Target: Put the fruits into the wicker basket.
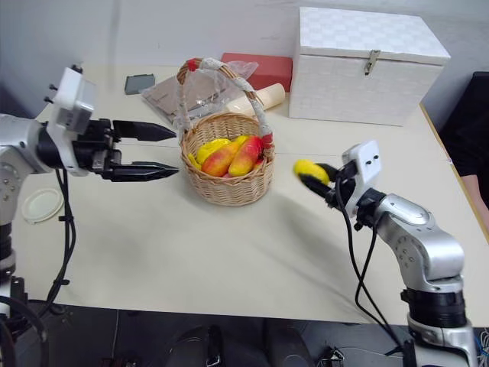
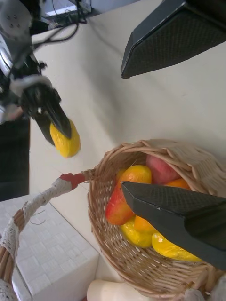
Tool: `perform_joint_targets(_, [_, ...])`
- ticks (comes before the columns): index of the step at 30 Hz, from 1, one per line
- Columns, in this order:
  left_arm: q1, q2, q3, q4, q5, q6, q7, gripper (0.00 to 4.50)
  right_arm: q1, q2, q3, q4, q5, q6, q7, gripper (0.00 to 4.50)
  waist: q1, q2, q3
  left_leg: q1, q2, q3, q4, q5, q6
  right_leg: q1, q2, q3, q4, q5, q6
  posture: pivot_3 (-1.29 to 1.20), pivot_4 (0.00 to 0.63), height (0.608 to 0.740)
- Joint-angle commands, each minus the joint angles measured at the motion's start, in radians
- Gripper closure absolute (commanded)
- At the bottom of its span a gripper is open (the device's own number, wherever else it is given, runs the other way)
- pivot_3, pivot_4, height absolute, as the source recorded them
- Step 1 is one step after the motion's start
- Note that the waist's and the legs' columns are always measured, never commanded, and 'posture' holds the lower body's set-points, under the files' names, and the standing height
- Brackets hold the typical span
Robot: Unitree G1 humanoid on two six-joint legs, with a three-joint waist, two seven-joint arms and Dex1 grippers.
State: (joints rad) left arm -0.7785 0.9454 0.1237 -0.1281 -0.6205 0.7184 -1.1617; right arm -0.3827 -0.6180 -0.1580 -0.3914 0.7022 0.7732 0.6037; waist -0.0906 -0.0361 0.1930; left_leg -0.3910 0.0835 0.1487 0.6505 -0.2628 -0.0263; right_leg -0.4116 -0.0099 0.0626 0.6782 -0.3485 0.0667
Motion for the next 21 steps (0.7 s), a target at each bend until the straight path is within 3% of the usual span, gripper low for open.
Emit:
perform_joint_targets(1, [-0.016, 0.017, 0.036, 0.011, -0.005, -0.020, -0.005, 0.84, -0.107, 0.057, 0.069, -0.109, 0.078, 0.086, -0.053, 2.71, -0.002, 0.000, 0.000, 0.001, 0.000, 0.000, 0.000, 0.000, 0.000, 0.001, 0.000, 0.000, 0.000, 0.001, -0.001, 0.00, 0.150, 0.740])
perform_joint_targets(6, [-0.016, 0.011, 0.029, 0.008, -0.003, -0.022, 0.001, 0.84, -0.295, 0.268, 0.204, -0.004, -0.015, 0.110, -0.221, 2.71, -0.001, 0.000, 0.000, 0.001, 0.000, 0.000, -0.002, 0.002, 0.000, -0.001, 0.000, -0.001, 0.000, 0.003, -0.005, 0.00, 0.150, 0.740])
perform_joint_targets(12, [0.006, 0.024, 0.045, -0.007, -0.009, -0.011, 0.008, 0.84, -0.455, 0.427, 0.250, 0.221, -0.192, 0.038, -0.370, 2.71, 0.003, -0.001, -0.001, -0.008, 0.000, 0.001, -0.001, 0.002, 0.000, -0.008, -0.001, -0.002, -0.001, 0.003, -0.005, 0.00, 0.150, 0.740])
perform_joint_targets(15, [0.018, 0.030, 0.057, -0.025, -0.019, -0.002, 0.016, 0.84, -0.477, 0.455, 0.233, 0.246, -0.205, 0.029, -0.368, 1.66, 0.007, -0.001, -0.001, -0.017, 0.000, 0.001, 0.001, 0.003, 0.000, -0.018, -0.002, -0.002, 0.002, 0.003, -0.005, 0.00, 0.150, 0.740])
perform_joint_targets(19, [0.028, 0.030, 0.062, -0.026, -0.019, -0.007, 0.021, 0.84, -0.461, 0.468, 0.195, 0.140, -0.075, 0.097, -0.285, 0.32, 0.006, -0.001, -0.001, -0.018, 0.001, 0.001, -0.001, 0.003, 0.000, -0.018, -0.001, -0.002, 0.000, 0.003, -0.005, 0.00, 0.150, 0.740])
perform_joint_targets(21, [0.027, 0.025, 0.058, -0.020, -0.015, -0.014, 0.025, 0.84, -0.427, 0.441, 0.179, 0.057, -0.016, 0.138, -0.248, 0.32, 0.004, -0.001, -0.001, -0.018, 0.001, 0.001, -0.001, 0.003, 0.000, -0.018, -0.001, -0.002, 0.000, 0.003, -0.005, 0.00, 0.150, 0.740])
